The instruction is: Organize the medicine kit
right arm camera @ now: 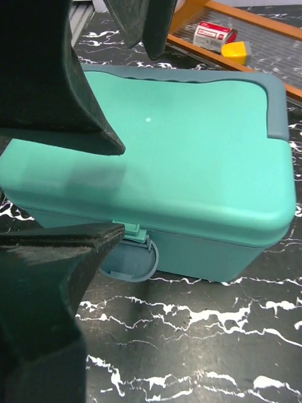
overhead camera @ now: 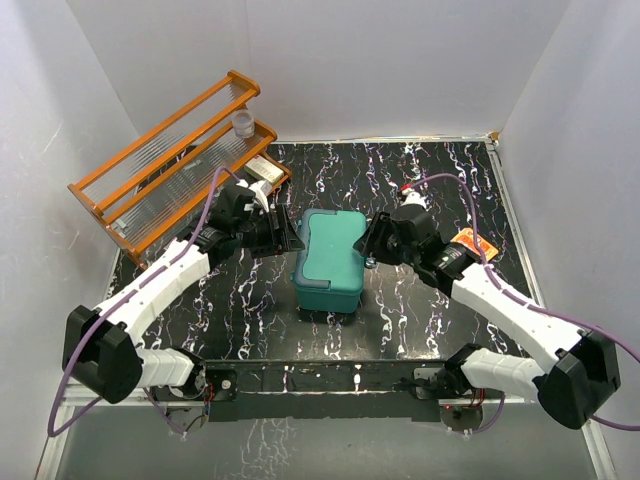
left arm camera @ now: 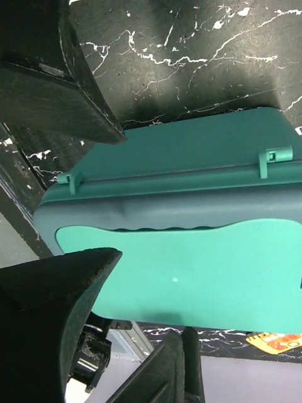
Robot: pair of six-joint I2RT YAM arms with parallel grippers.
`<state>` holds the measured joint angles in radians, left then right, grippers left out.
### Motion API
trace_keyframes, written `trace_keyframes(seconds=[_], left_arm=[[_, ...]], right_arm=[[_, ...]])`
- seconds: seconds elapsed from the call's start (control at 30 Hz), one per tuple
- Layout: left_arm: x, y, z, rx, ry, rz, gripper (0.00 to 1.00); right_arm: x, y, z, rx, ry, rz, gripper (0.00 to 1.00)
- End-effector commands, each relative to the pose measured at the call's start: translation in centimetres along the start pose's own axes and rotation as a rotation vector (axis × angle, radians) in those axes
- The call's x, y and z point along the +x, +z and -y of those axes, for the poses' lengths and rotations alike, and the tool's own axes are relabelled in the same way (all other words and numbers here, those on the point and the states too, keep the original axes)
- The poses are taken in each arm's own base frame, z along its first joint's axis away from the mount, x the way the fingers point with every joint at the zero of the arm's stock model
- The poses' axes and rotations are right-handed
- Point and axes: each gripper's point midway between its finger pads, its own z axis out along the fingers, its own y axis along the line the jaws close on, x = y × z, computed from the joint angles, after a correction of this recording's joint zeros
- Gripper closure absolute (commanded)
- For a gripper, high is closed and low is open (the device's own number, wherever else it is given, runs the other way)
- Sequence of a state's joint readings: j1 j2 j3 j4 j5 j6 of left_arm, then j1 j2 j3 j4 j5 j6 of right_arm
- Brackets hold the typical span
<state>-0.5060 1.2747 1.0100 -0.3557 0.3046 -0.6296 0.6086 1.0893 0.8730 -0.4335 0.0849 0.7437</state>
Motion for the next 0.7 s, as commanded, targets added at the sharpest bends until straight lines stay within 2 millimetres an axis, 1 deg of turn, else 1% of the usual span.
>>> trace_keyframes(seconds=[0.0,0.07,0.1,0.17,0.23,0.33,0.43,0.5,0.53,0.6,0.67], left_arm=[[-0.4,0.4,-0.4,-0.014,0.002,0.017,0.36],[-0.1,0.6,-0.5,-0.014,0.002,0.008,0.39],[-0.1,0.7,-0.6,-0.013,0.003,0.006,0.39],[0.2,0.9,-0.7,-0.009,0.007,-0.001,0.4],[0.5,1.2,-0.7,0.001,0.017,-0.016,0.41],[1.2,1.6,-1.1,-0.001,0.018,-0.046,0.43],[1.6,1.7,-2.3,-0.052,0.018,-0.046,0.43],[1.7,1.7,-3.1,-0.082,0.025,-0.038,0.43],[1.8,1.6,-3.4,-0.094,0.026,-0.035,0.43],[2.1,1.6,-3.9,-0.111,0.031,-0.042,0.42],[2.3,1.6,-4.1,-0.119,0.035,-0.048,0.41]], right_arm=[[0.6,1.0,-1.3,-0.065,0.03,-0.026,0.6],[1.6,1.3,-1.0,-0.063,0.045,-0.058,0.69],[2.1,1.4,-1.0,-0.067,0.055,-0.074,0.76],[3.1,1.7,-1.0,-0.087,0.07,-0.105,0.82],[3.8,1.9,-1.6,-0.128,0.082,-0.124,0.87],[4.5,2.2,-2.4,-0.17,0.093,-0.149,0.9],[4.0,2.3,-2.3,-0.161,0.095,-0.133,0.9],[3.3,2.2,-2.1,-0.139,0.095,-0.098,0.87],[2.9,2.1,-1.8,-0.124,0.095,-0.078,0.83],[2.2,1.7,-1.4,-0.095,0.134,-0.038,0.68],[1.6,1.2,-0.8,-0.072,0.171,0.007,0.5]])
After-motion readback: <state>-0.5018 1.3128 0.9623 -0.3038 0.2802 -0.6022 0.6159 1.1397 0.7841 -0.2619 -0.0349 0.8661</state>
